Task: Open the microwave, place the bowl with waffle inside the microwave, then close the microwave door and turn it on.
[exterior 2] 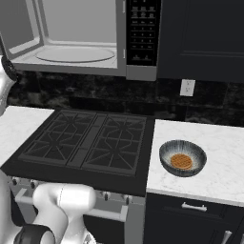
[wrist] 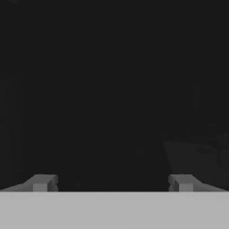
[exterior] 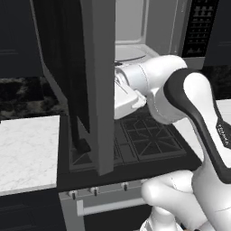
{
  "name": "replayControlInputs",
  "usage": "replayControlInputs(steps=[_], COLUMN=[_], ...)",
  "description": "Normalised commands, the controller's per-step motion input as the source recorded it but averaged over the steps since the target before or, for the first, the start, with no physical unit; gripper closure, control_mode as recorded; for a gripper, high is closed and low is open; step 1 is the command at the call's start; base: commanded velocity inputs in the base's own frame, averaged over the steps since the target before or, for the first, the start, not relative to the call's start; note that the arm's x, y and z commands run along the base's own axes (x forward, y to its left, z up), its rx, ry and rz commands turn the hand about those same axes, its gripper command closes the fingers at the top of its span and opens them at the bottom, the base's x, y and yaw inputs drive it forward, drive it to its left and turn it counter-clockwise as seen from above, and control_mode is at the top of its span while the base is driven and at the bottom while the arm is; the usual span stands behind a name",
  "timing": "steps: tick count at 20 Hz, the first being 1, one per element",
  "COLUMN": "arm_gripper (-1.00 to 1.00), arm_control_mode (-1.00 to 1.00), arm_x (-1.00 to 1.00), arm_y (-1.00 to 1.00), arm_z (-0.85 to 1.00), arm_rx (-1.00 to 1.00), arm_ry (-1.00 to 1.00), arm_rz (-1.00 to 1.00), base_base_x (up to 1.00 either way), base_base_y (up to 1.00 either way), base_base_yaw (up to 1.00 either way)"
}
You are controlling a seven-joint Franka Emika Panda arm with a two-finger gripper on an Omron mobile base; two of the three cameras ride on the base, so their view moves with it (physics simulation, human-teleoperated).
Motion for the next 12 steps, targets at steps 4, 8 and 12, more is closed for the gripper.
replayControlInputs(steps=[4, 8, 12], arm_gripper=[-1.00, -1.00, -1.00], arm_control_mode=[-1.00, -1.00, -1.00], arm_x=[0.17, 0.13, 0.11], arm_y=[0.39, 0.43, 0.17], arm_z=[0.00, 0.00, 0.00], arm_rx=[0.00, 0.00, 0.00], arm_ry=[-0.01, -0.02, 0.00], arm_rz=[-0.21, -0.19, -0.18], base_base_x=[0.00, 0.00, 0.00], base_base_y=[0.00, 0.00, 0.00], base_base_yaw=[0.00, 0.00, 0.00])
